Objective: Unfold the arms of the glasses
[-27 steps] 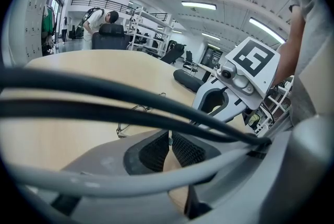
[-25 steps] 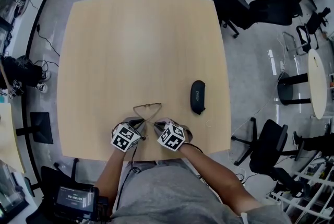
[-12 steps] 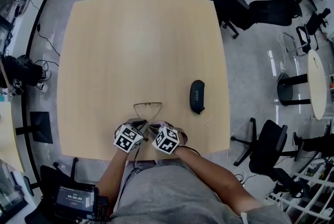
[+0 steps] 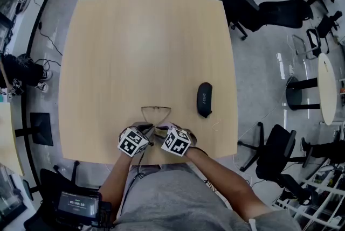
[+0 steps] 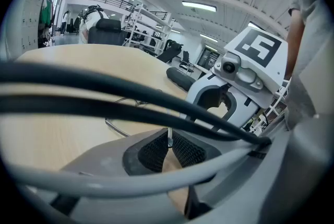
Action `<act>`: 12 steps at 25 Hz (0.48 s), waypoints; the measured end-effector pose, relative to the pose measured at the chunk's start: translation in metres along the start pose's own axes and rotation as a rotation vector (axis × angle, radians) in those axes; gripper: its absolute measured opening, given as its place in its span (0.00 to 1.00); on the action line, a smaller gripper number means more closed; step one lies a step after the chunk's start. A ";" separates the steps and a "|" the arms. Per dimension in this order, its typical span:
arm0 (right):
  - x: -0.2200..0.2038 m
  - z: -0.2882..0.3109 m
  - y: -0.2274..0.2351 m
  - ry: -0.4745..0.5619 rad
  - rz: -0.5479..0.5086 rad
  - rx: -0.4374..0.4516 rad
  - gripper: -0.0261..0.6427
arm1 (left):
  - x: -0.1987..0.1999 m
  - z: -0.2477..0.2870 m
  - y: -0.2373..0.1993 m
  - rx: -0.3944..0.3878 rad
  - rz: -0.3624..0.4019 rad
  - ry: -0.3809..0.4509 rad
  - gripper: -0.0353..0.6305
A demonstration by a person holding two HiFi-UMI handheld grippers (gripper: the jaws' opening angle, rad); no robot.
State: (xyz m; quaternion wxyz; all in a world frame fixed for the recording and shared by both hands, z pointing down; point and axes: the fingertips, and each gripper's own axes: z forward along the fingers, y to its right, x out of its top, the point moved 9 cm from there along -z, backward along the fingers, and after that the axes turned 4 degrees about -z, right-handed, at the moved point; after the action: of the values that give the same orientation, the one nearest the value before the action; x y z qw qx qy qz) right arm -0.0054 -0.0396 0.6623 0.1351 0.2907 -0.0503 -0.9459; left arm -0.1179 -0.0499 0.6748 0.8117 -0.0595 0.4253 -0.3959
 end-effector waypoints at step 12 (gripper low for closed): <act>0.003 -0.003 0.019 -0.078 -0.149 -0.039 0.22 | -0.001 0.000 0.004 -0.078 0.005 0.027 0.09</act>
State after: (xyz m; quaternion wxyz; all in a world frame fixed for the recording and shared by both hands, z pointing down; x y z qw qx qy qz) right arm -0.0017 -0.0585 0.6610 0.0677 0.2540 -0.0154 -0.9647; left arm -0.1158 -0.0467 0.6734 0.8039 -0.0847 0.4515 -0.3777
